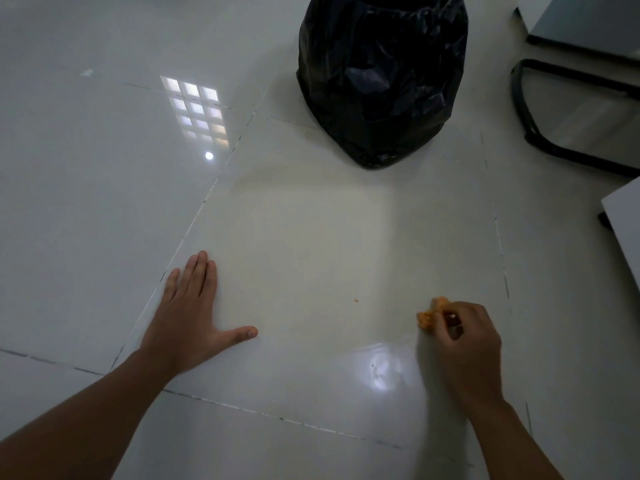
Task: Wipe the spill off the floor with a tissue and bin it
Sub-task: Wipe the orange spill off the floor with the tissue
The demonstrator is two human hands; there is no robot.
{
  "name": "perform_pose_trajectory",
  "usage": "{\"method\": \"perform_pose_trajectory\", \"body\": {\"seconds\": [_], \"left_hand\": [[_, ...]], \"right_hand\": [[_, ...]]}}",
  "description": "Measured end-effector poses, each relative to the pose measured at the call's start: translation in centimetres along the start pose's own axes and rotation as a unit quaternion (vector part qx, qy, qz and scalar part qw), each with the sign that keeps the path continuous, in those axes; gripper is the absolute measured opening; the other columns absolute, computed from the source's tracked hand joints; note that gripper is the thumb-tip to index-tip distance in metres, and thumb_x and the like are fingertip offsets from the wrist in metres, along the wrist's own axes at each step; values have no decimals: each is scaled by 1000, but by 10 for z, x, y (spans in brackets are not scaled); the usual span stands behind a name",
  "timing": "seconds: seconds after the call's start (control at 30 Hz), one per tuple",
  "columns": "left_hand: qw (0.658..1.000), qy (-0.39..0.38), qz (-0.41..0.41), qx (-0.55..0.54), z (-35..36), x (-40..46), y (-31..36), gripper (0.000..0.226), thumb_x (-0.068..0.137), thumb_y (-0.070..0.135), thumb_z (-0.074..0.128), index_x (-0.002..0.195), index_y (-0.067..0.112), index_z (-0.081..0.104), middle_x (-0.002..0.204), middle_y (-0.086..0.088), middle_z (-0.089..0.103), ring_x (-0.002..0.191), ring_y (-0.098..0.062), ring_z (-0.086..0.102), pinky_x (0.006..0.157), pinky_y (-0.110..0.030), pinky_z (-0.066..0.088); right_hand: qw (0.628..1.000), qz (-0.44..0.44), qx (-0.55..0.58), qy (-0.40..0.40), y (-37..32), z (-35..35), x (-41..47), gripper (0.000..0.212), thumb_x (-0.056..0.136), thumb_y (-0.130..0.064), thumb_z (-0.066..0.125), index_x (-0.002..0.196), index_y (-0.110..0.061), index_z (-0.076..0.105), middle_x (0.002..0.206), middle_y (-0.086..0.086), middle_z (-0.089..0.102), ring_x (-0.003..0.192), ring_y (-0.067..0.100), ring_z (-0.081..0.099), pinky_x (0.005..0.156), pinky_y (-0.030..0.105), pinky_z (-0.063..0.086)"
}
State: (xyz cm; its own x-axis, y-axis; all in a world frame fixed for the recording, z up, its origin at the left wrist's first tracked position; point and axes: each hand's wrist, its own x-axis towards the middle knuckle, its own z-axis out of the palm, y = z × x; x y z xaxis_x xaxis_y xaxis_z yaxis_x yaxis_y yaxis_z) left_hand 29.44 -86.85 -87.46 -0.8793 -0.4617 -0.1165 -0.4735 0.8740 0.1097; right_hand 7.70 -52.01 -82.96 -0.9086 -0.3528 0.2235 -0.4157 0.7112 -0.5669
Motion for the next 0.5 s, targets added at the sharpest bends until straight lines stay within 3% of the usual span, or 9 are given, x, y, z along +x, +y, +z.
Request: {"method": "perform_pose_trajectory", "body": {"seconds": [0.1,0.23,0.4,0.5], "left_hand": [[1000,-3,0,0,0,0,0,136,68,100,25,153,-5,20,165,-22,13,154,-32,11,123,-51,10],[1000,1,-1,-2,0,0,1,135,69,100,25,152,-6,22,164,-23,15,153,-34,13,122,-51,11],[1000,3,1,3,0,0,0,135,68,100,26,153,-5,19,164,-22,14,153,-33,11,123,-49,7],[1000,6,2,5,0,0,0,135,68,100,27,154,-5,19,164,-22,14,154,-32,11,123,-49,8]], "right_hand": [[998,45,34,4,-9,12,-1,12,84,3,68,89,-8,68,94,1,58,84,-15,58,75,-6,33],[998,-23,63,-22,-28,33,7,13,84,-2,71,88,-14,68,90,-1,62,80,4,60,76,8,41],[973,-103,98,-184,-62,54,18,10,89,-2,66,98,-4,69,102,0,54,81,-16,56,73,-2,37],[963,-112,56,-237,-64,64,25,9,92,-11,62,92,-7,70,101,-8,50,76,-14,58,70,0,40]]}}
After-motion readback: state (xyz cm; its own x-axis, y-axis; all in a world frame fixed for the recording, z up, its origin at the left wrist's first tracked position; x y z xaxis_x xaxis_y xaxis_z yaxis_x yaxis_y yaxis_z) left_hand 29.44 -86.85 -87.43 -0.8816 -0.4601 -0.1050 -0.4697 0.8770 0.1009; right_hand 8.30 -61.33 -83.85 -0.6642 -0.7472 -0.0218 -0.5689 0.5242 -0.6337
